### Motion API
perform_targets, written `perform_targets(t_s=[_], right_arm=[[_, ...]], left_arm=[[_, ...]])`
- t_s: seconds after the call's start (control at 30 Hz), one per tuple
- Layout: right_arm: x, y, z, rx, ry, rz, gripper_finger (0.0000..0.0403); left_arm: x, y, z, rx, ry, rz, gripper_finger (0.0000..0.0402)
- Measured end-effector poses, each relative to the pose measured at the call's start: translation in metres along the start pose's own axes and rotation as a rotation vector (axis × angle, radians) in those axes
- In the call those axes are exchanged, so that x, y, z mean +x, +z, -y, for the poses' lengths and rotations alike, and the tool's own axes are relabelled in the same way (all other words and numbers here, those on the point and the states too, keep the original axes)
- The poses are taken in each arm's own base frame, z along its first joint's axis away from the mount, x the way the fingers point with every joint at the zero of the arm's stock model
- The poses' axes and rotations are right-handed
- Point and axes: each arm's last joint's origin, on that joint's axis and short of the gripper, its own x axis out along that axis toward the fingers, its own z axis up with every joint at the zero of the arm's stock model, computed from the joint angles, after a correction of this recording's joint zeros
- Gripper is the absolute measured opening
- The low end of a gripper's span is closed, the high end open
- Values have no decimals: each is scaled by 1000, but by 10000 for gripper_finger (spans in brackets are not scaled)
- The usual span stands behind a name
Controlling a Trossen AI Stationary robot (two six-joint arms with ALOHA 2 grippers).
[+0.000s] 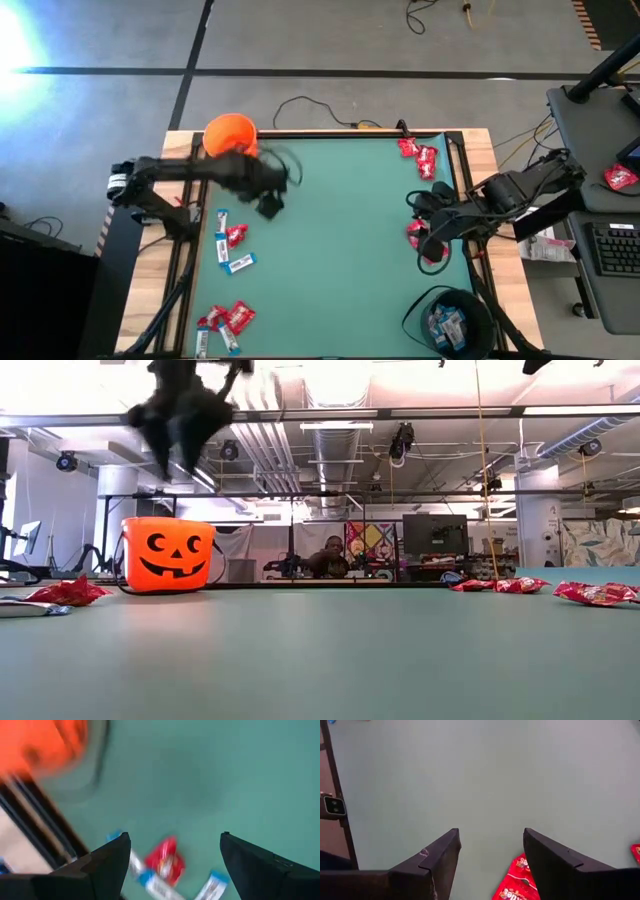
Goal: Sort candy by brand, put in halloween buckets
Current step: Put the red candy into the orange bucket
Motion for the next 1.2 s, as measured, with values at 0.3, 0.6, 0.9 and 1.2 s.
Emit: perform_targets(t_s=[0.3, 0.6, 0.9, 1.2], right_arm=[[0, -2, -2, 9, 56, -56, 210], [3, -2, -3, 52, 51, -60, 209], [4, -2, -3, 62, 47, -52, 209], [0, -1, -3, 99, 51, -54, 209]], left_arm=[[100, -62, 3, -64, 81, -297, 288], [135, -69, 5, -154, -4, -270, 288], [144, -73, 4, -174, 24, -292, 254], [145, -74, 1, -224, 68, -279, 103]])
